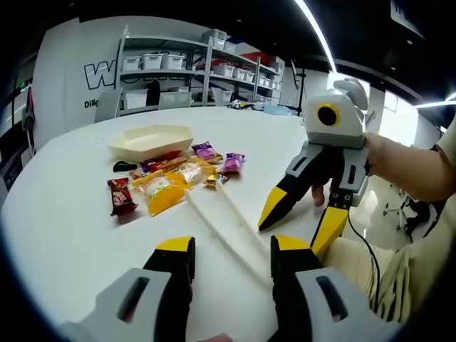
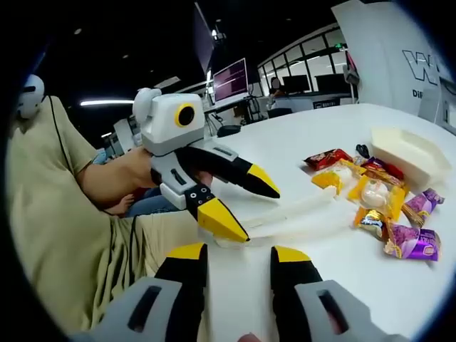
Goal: Place the target food into the container with the food tongs after gripping and lifting it, then release it inside without dropping or visibly crushing the food.
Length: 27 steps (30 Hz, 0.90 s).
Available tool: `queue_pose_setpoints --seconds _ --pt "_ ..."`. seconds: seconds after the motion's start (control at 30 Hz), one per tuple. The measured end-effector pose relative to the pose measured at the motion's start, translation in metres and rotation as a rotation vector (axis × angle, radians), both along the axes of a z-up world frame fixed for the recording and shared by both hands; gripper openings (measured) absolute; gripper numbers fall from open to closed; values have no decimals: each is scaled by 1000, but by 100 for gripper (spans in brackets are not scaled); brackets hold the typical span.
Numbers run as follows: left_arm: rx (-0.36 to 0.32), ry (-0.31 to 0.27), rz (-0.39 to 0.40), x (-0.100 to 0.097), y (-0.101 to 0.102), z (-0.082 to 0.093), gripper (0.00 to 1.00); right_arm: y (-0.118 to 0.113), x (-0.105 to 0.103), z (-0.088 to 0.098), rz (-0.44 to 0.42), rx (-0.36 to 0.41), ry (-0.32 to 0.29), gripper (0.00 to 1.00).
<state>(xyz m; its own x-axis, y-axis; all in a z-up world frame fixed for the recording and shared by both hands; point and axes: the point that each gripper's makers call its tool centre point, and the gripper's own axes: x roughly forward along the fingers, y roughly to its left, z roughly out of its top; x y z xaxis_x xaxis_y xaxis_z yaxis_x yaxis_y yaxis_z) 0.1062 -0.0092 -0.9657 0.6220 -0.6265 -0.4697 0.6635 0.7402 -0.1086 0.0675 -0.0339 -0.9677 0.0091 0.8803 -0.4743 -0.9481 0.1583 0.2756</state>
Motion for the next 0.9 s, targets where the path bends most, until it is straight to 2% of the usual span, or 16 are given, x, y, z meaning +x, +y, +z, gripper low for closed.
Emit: queue_pose_setpoints --seconds 0.5,0.9 --pt "37 18 -14 -4 -6 -7 40 3 -1 0 11 4 -17 38" --pt "74 17 -37 -5 -3 -6 33 1 4 3 5 4 -36 39"
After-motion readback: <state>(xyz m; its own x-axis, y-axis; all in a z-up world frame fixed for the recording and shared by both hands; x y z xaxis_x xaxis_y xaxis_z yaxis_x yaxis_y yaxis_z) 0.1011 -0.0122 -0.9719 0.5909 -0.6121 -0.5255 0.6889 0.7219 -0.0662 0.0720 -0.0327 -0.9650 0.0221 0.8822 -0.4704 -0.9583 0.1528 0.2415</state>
